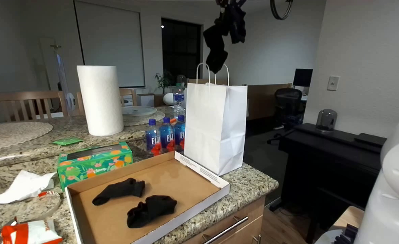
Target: Put the black socks in the white bag
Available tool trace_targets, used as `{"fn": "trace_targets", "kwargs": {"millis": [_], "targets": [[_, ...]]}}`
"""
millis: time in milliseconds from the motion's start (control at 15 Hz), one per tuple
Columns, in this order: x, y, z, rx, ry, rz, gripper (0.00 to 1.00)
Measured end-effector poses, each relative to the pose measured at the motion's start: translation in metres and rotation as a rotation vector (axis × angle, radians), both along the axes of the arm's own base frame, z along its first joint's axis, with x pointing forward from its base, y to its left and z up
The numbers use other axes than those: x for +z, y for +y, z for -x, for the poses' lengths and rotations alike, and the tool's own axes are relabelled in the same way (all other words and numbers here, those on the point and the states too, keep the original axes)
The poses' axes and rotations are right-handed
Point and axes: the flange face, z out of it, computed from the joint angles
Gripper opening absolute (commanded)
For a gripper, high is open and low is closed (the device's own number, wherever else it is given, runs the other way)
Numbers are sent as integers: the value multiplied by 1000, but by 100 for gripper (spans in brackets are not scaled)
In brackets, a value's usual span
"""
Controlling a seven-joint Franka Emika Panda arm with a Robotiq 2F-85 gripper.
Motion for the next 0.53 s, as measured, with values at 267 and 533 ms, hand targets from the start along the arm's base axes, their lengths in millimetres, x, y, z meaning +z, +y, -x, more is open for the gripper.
{"fn": "trace_targets", "kwargs": {"millis": [267, 533], "targets": [[-35, 6, -22, -17, 72, -1, 8], [-54, 18, -37, -30, 111, 1, 8]]}}
